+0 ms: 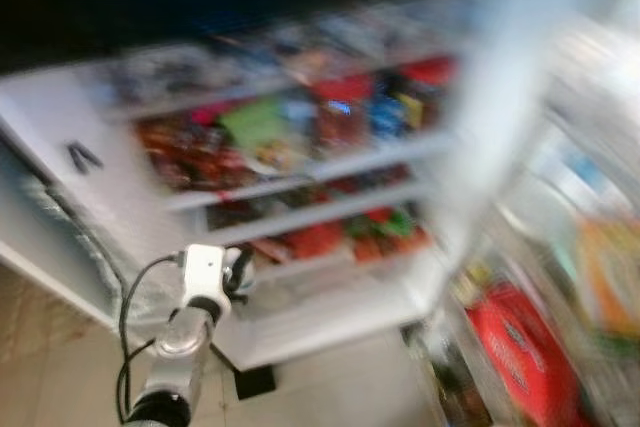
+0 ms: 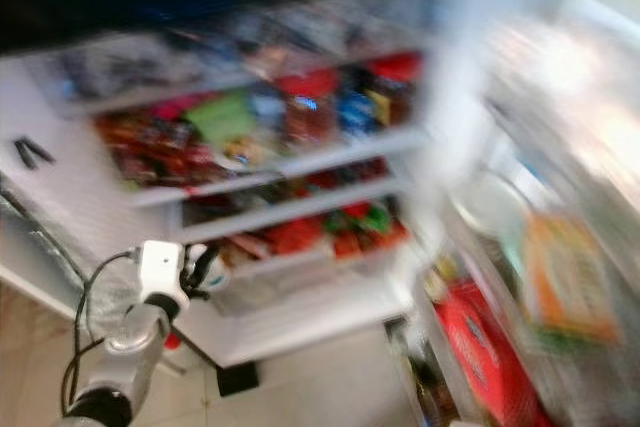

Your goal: Restocking fridge

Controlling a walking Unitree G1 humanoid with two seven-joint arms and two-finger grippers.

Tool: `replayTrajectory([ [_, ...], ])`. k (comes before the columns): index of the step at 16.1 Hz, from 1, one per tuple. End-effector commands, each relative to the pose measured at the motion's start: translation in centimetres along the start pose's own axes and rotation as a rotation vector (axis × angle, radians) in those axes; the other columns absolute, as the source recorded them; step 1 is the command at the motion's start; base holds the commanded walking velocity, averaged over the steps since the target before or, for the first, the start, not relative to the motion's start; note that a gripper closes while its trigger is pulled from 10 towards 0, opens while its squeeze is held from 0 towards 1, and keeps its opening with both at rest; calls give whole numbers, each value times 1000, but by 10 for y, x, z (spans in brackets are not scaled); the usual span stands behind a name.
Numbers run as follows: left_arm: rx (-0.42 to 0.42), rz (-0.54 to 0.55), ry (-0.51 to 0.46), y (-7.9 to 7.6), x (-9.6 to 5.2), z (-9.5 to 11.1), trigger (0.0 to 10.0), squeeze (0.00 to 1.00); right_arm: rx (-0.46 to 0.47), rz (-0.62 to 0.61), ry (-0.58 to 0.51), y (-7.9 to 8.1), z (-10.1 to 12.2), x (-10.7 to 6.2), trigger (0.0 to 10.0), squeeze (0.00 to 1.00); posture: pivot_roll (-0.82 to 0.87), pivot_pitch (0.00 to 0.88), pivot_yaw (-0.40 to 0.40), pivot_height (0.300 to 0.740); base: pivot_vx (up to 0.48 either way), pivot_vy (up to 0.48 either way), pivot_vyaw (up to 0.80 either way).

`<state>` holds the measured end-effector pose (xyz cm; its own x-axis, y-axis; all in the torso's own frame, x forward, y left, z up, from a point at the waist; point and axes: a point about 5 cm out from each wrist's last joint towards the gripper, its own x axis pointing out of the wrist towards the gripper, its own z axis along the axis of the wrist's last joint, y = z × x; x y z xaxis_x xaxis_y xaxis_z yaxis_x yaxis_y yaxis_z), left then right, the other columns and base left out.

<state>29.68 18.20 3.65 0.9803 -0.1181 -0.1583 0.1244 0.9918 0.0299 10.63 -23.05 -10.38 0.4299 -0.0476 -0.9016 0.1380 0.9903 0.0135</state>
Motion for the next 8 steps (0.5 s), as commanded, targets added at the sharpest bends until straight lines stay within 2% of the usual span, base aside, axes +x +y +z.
replayTrajectory([
  [1, 9, 46, 46, 16, -8, -9, 10000, 0, 22, 22, -12, 11, 2, 2, 10000, 0, -67, 84, 15, 740, 315, 0, 0],
  [2, 8, 42, 47, 15, -8, -9, 10000, 0, 29, 22, -13, 11, 2, 2, 10000, 0, -67, 84, 15, 740, 277, 0, 0],
  [8, 6, 10, 29, 11, -6, -6, 10000, 0, 62, 20, -30, 12, 4, 3, 10000, 0, -71, 88, 19, 740, 0, 0, 0],
])
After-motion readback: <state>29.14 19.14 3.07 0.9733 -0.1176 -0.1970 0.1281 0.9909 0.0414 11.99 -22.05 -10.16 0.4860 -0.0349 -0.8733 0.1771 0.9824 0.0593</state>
